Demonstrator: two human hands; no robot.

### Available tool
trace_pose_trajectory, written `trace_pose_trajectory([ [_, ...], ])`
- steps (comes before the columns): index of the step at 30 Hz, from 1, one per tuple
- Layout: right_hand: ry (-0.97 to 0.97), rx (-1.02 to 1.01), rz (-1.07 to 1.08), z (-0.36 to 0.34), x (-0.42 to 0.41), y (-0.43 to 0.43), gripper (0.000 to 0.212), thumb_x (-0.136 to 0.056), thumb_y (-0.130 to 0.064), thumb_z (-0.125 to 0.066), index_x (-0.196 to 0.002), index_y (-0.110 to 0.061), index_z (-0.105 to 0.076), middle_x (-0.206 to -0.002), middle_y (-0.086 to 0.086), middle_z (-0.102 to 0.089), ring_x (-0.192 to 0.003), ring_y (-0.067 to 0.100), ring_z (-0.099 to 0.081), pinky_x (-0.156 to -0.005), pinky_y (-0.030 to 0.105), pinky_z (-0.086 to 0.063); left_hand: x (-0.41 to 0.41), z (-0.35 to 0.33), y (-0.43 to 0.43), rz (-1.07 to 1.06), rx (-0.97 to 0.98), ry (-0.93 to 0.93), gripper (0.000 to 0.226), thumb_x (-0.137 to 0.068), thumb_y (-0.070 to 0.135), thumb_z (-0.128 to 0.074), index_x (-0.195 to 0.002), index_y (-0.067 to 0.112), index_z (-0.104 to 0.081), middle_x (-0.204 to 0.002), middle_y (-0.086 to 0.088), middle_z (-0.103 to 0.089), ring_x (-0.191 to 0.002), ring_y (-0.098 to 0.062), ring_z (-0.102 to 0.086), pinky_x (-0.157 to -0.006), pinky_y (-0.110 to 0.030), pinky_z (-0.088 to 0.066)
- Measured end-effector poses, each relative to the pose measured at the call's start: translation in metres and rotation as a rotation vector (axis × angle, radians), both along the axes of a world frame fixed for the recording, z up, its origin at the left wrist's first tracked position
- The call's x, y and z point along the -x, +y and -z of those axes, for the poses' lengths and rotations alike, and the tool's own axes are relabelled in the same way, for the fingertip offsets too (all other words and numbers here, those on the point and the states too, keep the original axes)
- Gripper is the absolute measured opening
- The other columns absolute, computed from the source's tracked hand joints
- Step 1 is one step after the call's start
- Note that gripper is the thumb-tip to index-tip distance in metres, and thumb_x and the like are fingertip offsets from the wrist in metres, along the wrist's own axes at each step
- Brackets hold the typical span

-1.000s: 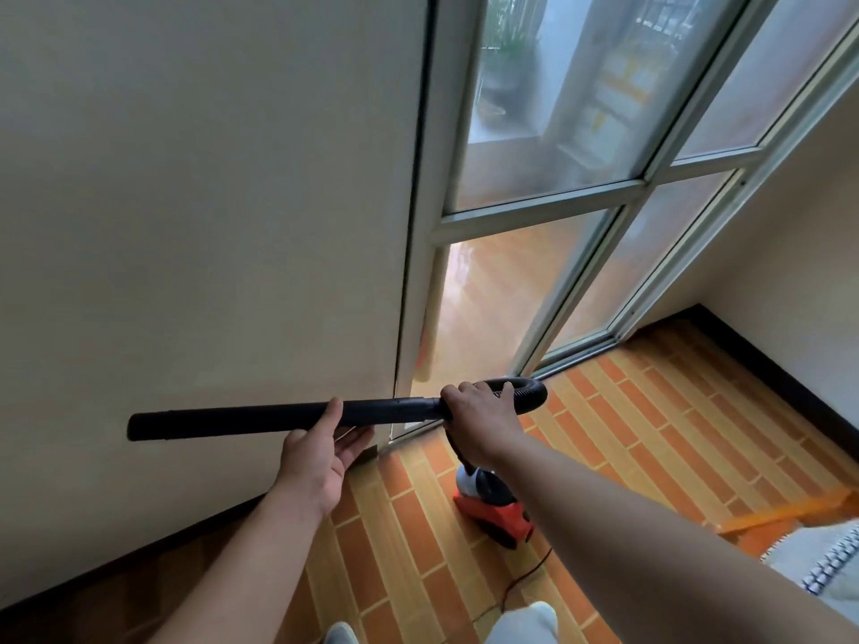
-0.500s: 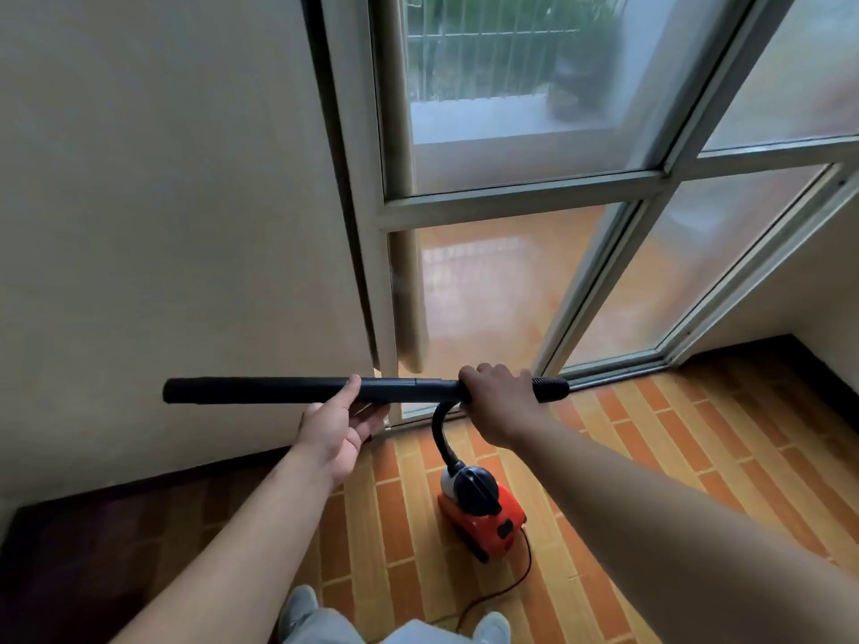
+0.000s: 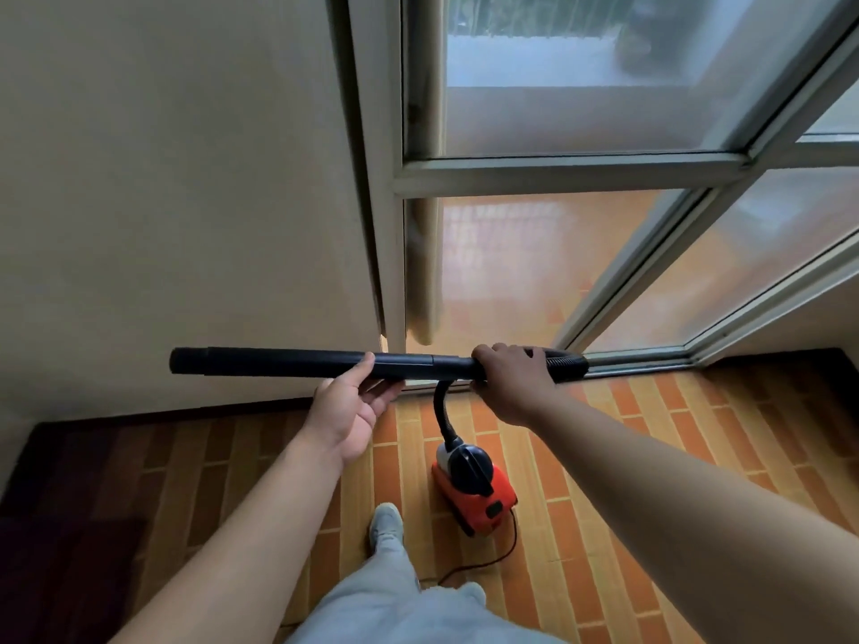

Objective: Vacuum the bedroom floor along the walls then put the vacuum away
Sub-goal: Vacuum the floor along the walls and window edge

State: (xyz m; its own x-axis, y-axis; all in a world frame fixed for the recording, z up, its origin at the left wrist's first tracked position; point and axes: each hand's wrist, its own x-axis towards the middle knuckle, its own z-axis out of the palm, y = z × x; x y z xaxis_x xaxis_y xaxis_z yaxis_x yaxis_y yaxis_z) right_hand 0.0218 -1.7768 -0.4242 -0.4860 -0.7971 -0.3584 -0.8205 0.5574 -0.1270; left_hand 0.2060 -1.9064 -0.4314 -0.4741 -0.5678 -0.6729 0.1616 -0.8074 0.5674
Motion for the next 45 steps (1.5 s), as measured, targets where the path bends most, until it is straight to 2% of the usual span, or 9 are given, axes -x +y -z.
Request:
trace_pose_trajectory([
  [2,0.006,-0.029,0.015,0.002,0.011,-0.003,0.025,-0.102,-0.038,-0.053,-0.124,-0.026,-0.052,-0.116,0.001,-0.059,-0.11,0.028,-0.056,-0.106,0.058,-0.037,0.013,0.009,-0.007,0.023,-0.028,0.017,0.021,-0.103,0.009,-0.058,-0.122,0.002,-0.053,-0.128,-0.026,-0.061,-0.115,-0.038,-0.066,-0.106,-0.052,-0.051],
  [11,0.023,-0.114,0.033,0.018,0.059,-0.006,0.025,-0.101,-0.041,-0.056,-0.121,-0.026,-0.053,-0.102,-0.004,-0.053,-0.093,0.022,-0.054,-0.087,0.045,-0.047,0.064,0.027,-0.023,0.09,-0.11,0.014,0.047,-0.099,0.011,-0.063,-0.141,0.0,-0.043,-0.128,-0.028,-0.064,-0.107,-0.037,-0.073,-0.082,-0.044,-0.064],
  [19,-0.052,-0.084,-0.109,0.045,0.138,0.004,0.022,-0.1,-0.041,-0.057,-0.116,-0.026,-0.051,-0.106,-0.002,-0.06,-0.094,0.024,-0.056,-0.088,0.045,-0.049,0.122,0.042,0.008,-0.021,-0.12,-0.007,0.041,-0.101,0.01,-0.06,-0.138,-0.002,-0.047,-0.125,-0.031,-0.067,-0.108,-0.041,-0.072,-0.086,-0.049,-0.062],
  [23,-0.101,-0.054,-0.27,0.061,0.197,0.026,0.023,-0.101,-0.042,-0.055,-0.117,-0.026,-0.051,-0.101,-0.003,-0.056,-0.095,0.026,-0.056,-0.086,0.045,-0.046,0.163,0.048,0.051,-0.139,-0.101,-0.057,0.036,-0.105,0.028,-0.053,-0.128,0.001,-0.053,-0.115,-0.028,-0.071,-0.106,-0.042,-0.073,-0.091,-0.052,-0.059],
  [26,-0.153,-0.048,-0.357,0.072,0.238,0.044,0.026,-0.1,-0.044,-0.055,-0.117,-0.024,-0.052,-0.103,0.0,-0.057,-0.096,0.028,-0.057,-0.085,0.044,-0.048,0.189,0.051,0.085,-0.249,-0.075,-0.143,0.037,-0.105,0.037,-0.054,-0.126,0.006,-0.056,-0.124,-0.025,-0.068,-0.114,-0.041,-0.069,-0.102,-0.056,-0.053],
  [30,-0.216,-0.058,-0.423,0.082,0.268,0.06,0.027,-0.098,-0.043,-0.058,-0.115,-0.022,-0.052,-0.107,0.004,-0.062,-0.094,0.028,-0.059,-0.079,0.042,-0.052,0.205,0.055,0.117,-0.369,-0.063,-0.243,0.027,-0.108,0.033,-0.048,-0.123,0.013,-0.058,-0.13,-0.017,-0.067,-0.116,-0.033,-0.069,-0.096,-0.051,-0.055],
  [36,-0.269,-0.057,-0.556,0.092,0.272,0.075,0.025,-0.097,-0.042,-0.061,-0.113,-0.023,-0.054,-0.109,0.004,-0.064,-0.095,0.027,-0.061,-0.075,0.04,-0.053,0.208,0.057,0.158,-0.445,-0.108,-0.334,0.039,-0.107,0.038,-0.048,-0.14,0.017,-0.045,-0.128,-0.012,-0.065,-0.116,-0.03,-0.067,-0.092,-0.05,-0.058],
  [42,-0.222,-0.105,-0.672,0.092,0.27,0.09,0.026,-0.098,-0.041,-0.06,-0.115,-0.024,-0.052,-0.107,0.002,-0.061,-0.092,0.024,-0.06,-0.077,0.042,-0.056,0.201,0.069,0.194,-0.526,-0.134,-0.293,0.046,-0.106,0.041,-0.05,-0.145,0.015,-0.048,-0.129,-0.015,-0.066,-0.115,-0.03,-0.069,-0.091,-0.051,-0.058],
  [45,-0.189,-0.129,-0.709,0.089,0.269,0.104,0.027,-0.098,-0.041,-0.06,-0.117,-0.022,-0.051,-0.109,0.004,-0.061,-0.094,0.027,-0.061,-0.076,0.041,-0.055,0.194,0.073,0.209,-0.577,-0.157,-0.285,0.042,-0.105,0.042,-0.052,-0.138,0.016,-0.053,-0.128,-0.015,-0.067,-0.113,-0.029,-0.069,-0.082,-0.049,-0.061],
])
